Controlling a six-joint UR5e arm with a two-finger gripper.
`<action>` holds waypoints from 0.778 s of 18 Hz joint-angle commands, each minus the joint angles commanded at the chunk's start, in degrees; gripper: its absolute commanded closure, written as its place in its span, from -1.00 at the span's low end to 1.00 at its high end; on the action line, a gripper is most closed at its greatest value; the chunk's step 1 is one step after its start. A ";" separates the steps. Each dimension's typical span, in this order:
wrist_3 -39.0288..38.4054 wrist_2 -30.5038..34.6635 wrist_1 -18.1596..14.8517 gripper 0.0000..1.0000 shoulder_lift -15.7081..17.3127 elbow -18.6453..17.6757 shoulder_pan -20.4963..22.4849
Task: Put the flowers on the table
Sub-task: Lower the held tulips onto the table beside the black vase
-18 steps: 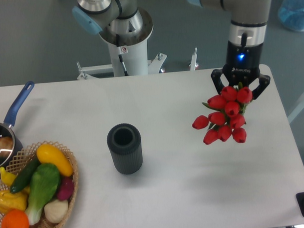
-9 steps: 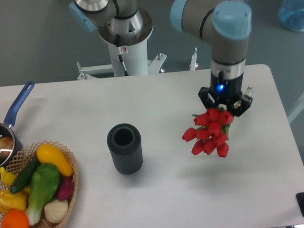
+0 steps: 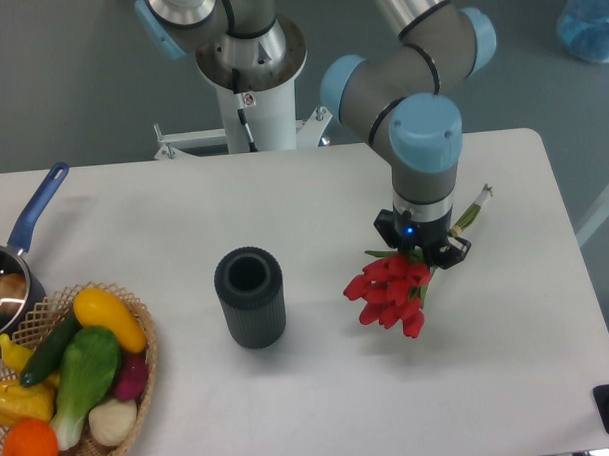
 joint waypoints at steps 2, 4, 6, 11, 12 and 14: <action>1.05 -0.09 0.09 0.26 -0.62 0.00 0.27; 1.58 -0.26 0.00 0.26 -1.32 0.00 0.27; 1.58 -0.44 0.00 0.25 -1.76 0.00 0.35; 1.58 -0.44 0.26 0.23 -2.73 0.00 0.35; 1.58 -0.53 0.26 0.23 -2.90 0.00 0.35; 1.58 -1.05 0.26 0.19 -3.17 0.00 0.35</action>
